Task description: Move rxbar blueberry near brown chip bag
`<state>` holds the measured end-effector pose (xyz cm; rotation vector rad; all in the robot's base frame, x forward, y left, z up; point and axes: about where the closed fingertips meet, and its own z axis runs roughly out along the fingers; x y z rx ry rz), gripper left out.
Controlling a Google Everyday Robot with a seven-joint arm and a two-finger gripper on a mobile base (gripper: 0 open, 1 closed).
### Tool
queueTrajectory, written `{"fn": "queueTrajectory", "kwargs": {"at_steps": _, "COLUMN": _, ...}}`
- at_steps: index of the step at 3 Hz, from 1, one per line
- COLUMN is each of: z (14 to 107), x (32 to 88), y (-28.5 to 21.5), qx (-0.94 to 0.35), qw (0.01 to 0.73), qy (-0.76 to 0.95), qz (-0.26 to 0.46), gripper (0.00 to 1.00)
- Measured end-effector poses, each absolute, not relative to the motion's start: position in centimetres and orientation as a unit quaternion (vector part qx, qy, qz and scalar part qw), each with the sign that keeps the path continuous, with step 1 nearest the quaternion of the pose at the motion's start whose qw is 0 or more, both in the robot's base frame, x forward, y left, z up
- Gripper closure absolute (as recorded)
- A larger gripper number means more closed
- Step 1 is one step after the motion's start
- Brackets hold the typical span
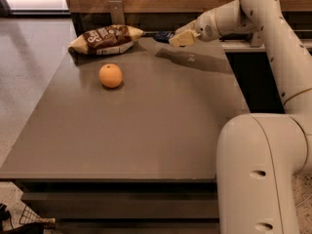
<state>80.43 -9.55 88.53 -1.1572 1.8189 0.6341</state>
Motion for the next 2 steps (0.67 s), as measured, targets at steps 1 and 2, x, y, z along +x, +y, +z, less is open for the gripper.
{"fn": "queueTrajectory", "kwargs": {"at_steps": 1, "z": 88.2, "x": 80.52, "y": -9.14, "qx": -0.465, "qw": 0.43, "qy": 0.73, "qz": 0.257, "gripper": 0.03}}
{"fn": "queueTrajectory", "kwargs": {"at_steps": 2, "z": 88.09, "x": 80.55, "y": -9.0, "qx": -0.466, "qw": 0.429, "qy": 0.729, "qz": 0.258, "gripper": 0.0}}
